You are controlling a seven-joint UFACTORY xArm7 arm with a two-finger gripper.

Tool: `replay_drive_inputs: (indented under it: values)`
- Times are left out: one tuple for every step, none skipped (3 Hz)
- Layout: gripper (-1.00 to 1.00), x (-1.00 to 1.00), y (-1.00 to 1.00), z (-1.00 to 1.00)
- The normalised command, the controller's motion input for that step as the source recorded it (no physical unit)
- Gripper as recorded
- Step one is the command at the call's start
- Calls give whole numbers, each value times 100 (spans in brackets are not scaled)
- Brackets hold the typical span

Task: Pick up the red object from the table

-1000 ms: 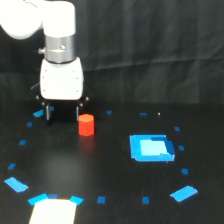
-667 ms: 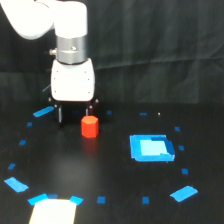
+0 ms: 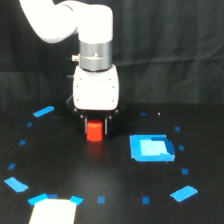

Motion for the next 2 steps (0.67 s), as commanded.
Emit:
replay_drive_inputs:
  values:
    - [-100,-1,25,100]
    - [-100,-12,-100,100]
